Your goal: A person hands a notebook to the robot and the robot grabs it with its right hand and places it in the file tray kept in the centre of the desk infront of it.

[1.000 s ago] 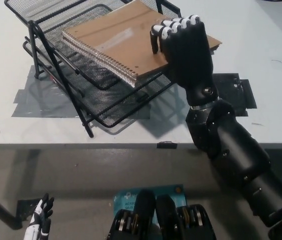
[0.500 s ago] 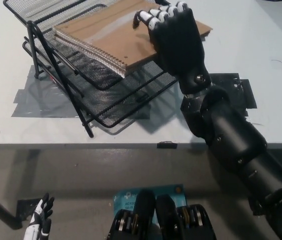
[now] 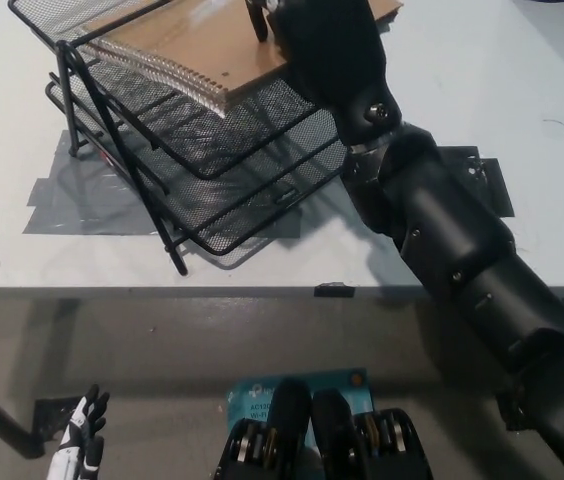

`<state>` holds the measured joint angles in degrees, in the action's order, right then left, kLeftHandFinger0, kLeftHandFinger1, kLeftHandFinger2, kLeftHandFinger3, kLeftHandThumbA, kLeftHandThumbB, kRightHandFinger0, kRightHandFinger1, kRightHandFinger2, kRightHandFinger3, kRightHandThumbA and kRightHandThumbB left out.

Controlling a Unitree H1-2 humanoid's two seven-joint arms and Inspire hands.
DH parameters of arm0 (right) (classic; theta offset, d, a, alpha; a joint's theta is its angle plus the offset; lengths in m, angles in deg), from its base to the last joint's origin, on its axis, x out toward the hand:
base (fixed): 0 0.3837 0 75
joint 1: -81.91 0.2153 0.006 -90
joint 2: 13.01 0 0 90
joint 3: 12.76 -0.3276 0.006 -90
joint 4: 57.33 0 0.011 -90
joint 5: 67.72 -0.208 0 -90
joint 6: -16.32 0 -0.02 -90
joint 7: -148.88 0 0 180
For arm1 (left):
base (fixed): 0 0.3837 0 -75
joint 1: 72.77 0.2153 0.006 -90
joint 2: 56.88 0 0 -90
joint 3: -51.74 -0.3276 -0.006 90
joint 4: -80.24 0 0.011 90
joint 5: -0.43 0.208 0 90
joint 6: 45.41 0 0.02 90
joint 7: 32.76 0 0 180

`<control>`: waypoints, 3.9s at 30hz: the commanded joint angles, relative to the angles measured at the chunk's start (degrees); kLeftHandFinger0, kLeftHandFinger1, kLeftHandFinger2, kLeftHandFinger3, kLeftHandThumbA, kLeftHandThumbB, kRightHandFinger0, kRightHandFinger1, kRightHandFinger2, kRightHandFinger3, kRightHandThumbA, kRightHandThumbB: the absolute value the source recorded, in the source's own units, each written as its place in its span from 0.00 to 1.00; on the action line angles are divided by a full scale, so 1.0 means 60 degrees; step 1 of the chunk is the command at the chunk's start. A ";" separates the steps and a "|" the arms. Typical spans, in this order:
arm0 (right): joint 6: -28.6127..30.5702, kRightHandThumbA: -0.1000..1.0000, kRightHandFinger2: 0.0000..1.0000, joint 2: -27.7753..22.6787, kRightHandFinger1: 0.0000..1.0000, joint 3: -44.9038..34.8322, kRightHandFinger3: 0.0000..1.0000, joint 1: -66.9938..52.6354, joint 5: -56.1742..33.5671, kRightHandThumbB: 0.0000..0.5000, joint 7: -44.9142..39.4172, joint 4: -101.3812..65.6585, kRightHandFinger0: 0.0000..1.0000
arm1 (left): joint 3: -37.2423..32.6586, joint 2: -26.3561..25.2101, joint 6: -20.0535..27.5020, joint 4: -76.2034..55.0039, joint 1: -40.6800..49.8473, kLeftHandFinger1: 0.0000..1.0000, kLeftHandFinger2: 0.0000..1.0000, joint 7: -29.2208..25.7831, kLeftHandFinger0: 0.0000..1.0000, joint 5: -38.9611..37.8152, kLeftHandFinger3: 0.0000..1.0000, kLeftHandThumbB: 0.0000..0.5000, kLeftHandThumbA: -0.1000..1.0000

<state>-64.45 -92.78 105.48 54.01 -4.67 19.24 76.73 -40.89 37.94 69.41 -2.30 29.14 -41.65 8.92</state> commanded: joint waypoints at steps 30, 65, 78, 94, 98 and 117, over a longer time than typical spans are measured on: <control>0.0102 0.98 0.10 0.1507 0.00 0.0183 0.29 0.2906 -0.0827 0.00 0.2299 0.3604 0.00 | 0.0009 0.0026 0.0351 -0.0497 0.0057 0.98 0.94 0.0022 1.00 0.0480 1.00 0.60 1.00; -0.5568 0.67 1.00 -0.3842 1.00 0.0797 1.00 0.2336 -0.7907 1.00 -1.5221 -0.6631 1.00 | -0.0030 -0.0201 0.0351 -0.0461 -0.0442 0.86 0.84 0.0120 0.93 0.0511 0.98 0.50 1.00; -0.6026 0.39 1.00 -0.7365 1.00 0.0725 1.00 0.5182 -1.1845 1.00 -1.7904 -0.8477 1.00 | 0.0119 -0.0238 0.0351 -0.0265 -0.0849 0.82 0.77 0.0138 0.90 0.0510 0.90 0.53 1.00; -0.6026 0.61 1.00 -0.9055 1.00 0.0943 1.00 0.5516 -1.3646 1.00 -1.7840 -0.9935 1.00 | 0.0149 -0.0231 0.0350 -0.0237 -0.1105 0.79 0.74 0.0310 0.89 0.0153 0.88 0.55 1.00; -0.6026 0.59 1.00 -0.9284 1.00 0.0963 1.00 0.5384 -1.3512 1.00 -1.7836 -1.0198 1.00 | 0.0149 -0.0269 0.0351 -0.0225 -0.1189 0.78 0.73 0.0327 0.90 0.0230 0.89 0.54 1.00; -0.6026 1.00 1.00 -1.1657 1.00 -0.4955 1.00 -0.2972 -1.5970 1.00 -0.9802 -1.5498 1.00 | 0.0148 -0.0210 0.0345 -0.0130 -0.1537 0.86 0.88 0.0426 0.89 0.0017 0.95 0.67 1.00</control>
<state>-85.19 -131.66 109.52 49.52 -53.78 -50.43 38.66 -40.75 38.19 69.02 -1.09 22.58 -41.12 10.58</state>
